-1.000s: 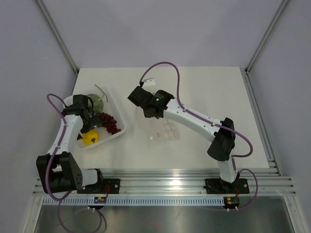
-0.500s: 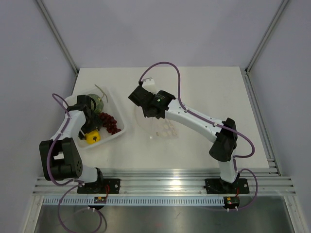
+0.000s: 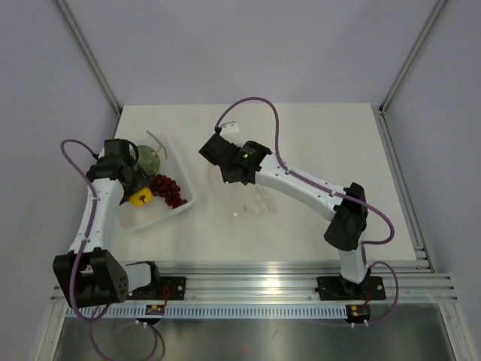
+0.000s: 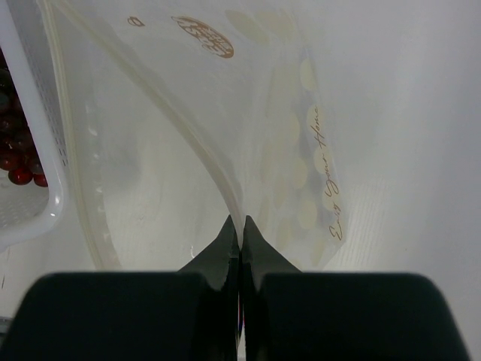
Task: Place the food in the zip-top bag and seal the zipper
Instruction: Pick up the fake fruit from the bin, then place the fake fruit in the zipper food storage bag.
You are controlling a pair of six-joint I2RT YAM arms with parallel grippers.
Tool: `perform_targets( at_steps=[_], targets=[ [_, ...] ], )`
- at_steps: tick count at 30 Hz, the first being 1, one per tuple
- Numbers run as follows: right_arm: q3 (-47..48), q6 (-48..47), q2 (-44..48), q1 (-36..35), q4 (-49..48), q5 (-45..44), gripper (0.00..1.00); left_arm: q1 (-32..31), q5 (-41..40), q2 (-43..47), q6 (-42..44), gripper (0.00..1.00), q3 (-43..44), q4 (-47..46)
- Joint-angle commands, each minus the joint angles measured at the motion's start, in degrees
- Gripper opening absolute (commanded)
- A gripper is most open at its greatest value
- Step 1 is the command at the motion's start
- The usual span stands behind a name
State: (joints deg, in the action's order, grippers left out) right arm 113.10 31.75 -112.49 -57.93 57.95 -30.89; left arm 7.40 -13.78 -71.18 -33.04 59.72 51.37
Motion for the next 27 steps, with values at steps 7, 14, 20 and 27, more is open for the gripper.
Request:
perform_targets(
  at_steps=[7,14,20,27],
  targets=[
    [4.85,1.65,0.61,-0.25,0.58,-0.31,0.0,-1.86,21.49,13.5,7.29,0.41,10.24,-1.1],
    [8.54,2.71,-1.94,-0.25,1.02,2.15,0.0,-11.43,31.43,17.12,2.02,0.4,10.5,-4.61],
    [9.77,3.32,-3.0,-0.16,2.16,2.07,0.0,-16.8,38.11,17.39,-3.69,0.39,8.92,-10.67],
    [10.12,3.85,-3.0,-0.16,2.34,3.12,0.0,-19.26,43.31,18.01,-9.5,0.39,4.97,-19.2]
  ],
)
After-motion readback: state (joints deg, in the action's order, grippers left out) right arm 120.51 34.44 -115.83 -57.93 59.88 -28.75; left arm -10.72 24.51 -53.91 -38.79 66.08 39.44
